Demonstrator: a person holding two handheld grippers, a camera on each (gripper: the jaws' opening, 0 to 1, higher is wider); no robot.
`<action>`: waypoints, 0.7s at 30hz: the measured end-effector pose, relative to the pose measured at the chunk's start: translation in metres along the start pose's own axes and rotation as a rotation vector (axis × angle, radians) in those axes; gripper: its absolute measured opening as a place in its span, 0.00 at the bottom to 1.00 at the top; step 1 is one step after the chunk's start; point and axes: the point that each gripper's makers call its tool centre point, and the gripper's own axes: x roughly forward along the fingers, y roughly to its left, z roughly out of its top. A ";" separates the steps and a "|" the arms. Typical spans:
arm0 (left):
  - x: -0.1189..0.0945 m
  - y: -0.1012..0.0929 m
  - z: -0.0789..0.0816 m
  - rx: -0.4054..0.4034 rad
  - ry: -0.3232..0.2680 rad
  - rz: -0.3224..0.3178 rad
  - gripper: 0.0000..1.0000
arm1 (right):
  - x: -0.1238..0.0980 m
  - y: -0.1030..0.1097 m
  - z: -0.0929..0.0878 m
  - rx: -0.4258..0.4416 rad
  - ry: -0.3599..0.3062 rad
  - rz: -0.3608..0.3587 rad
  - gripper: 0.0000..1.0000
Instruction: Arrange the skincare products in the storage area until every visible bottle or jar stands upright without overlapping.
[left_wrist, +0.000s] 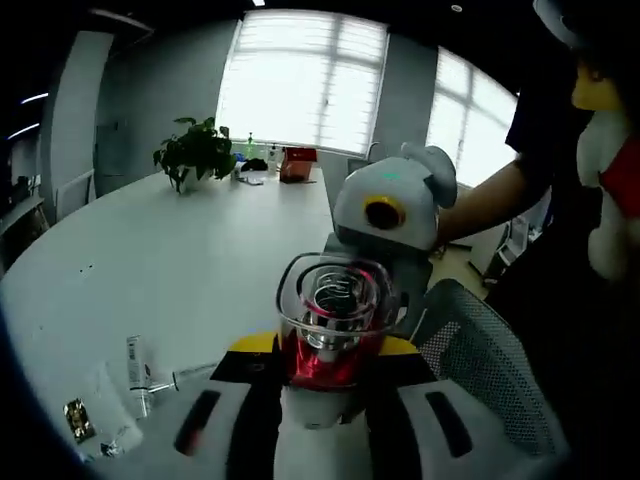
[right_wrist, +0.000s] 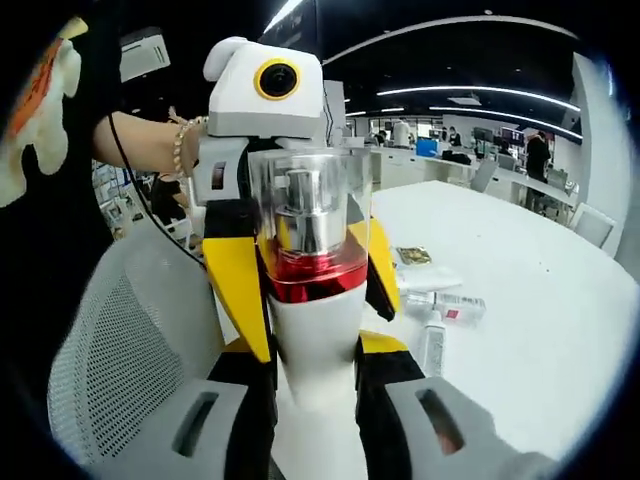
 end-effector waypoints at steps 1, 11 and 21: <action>0.004 0.002 -0.005 0.003 0.008 -0.004 0.25 | 0.000 -0.001 -0.003 -0.001 0.008 -0.003 0.29; 0.017 0.021 -0.018 -0.015 0.035 0.002 0.26 | 0.007 -0.018 -0.022 0.000 0.021 -0.006 0.29; 0.029 0.046 -0.022 -0.018 0.031 0.033 0.26 | 0.016 -0.046 -0.033 -0.001 0.036 -0.034 0.29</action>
